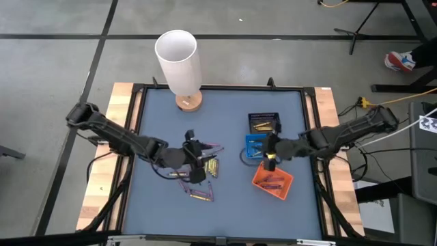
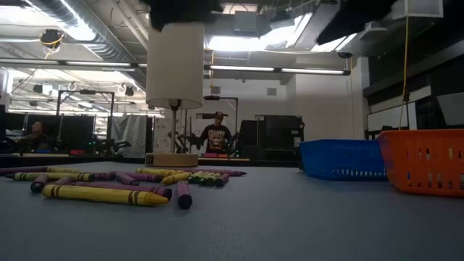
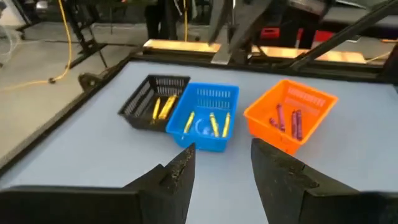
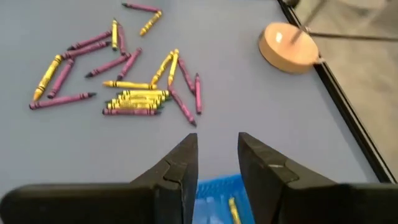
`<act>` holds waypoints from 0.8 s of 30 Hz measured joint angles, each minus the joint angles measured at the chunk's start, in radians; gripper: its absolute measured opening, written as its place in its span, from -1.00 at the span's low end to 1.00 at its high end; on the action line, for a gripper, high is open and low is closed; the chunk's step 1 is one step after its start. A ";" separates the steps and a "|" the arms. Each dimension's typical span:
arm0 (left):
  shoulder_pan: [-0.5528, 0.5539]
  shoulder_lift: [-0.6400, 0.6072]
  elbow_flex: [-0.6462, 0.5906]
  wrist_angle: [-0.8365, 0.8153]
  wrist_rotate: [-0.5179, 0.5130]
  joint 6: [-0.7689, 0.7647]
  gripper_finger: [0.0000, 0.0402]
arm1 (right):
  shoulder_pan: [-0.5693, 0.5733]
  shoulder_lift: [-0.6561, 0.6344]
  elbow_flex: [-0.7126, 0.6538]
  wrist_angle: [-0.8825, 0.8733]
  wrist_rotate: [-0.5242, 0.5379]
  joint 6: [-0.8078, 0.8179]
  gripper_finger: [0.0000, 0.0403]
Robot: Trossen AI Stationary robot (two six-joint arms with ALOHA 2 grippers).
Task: Sort crayons
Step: Put the purple crayon into the orange bin
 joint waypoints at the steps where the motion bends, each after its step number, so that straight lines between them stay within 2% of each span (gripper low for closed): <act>1: 0.002 -0.010 -0.037 0.027 -0.003 -0.010 -0.30 | -0.021 0.009 0.000 0.034 -0.028 -0.033 -0.44; 6: 0.001 -0.026 -0.172 0.215 -0.014 -0.016 -0.30 | -0.123 0.079 0.000 0.179 -0.162 -0.185 -0.44; 12: 0.002 -0.025 -0.241 0.268 -0.017 -0.063 -0.30 | -0.205 0.227 0.001 0.364 -0.299 -0.322 -0.44; 17: 0.002 -0.025 -0.242 0.271 -0.019 -0.066 -0.30 | -0.246 0.364 0.000 0.479 -0.364 -0.386 -0.44; 24: 0.002 -0.024 -0.242 0.274 -0.018 -0.063 -0.30 | -0.289 0.538 0.000 0.602 -0.389 -0.419 -0.44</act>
